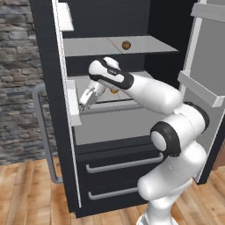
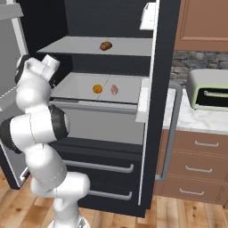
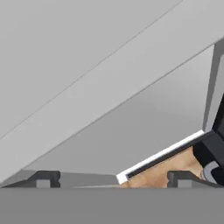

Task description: Open the fridge, remove the orange, potato, and steak, and place them on any counter.

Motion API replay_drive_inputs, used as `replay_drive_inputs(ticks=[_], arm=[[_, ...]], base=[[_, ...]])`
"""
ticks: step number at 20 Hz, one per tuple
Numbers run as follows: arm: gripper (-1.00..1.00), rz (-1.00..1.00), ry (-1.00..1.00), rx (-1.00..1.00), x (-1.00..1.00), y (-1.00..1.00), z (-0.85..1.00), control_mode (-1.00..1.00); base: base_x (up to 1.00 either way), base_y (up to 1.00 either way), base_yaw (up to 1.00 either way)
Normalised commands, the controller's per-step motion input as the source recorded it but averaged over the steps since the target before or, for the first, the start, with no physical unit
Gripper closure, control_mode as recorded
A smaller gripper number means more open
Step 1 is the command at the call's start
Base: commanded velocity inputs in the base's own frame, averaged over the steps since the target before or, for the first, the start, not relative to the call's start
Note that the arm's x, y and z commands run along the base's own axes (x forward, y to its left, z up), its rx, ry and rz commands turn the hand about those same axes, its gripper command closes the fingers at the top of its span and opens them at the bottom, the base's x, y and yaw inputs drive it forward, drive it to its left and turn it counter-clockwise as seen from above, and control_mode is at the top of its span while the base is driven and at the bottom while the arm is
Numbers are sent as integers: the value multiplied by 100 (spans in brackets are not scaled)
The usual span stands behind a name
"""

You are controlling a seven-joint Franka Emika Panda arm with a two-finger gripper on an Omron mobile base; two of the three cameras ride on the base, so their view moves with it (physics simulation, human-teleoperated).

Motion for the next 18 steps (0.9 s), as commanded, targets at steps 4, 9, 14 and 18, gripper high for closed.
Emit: replay_drive_inputs(ticks=[4,9,14,18], arm=[[-100,-6,-5,-2,-14,-15,0,-100],[-100,-37,-15,-19,-40,-100,8,-100],[-100,-60,-16,-40,-1,-64,0,-100],[-100,-71,-9,-39,0,-40,4,-100]], base=[[0,0,0],[0,0,0],[0,0,0],[0,0,0]])
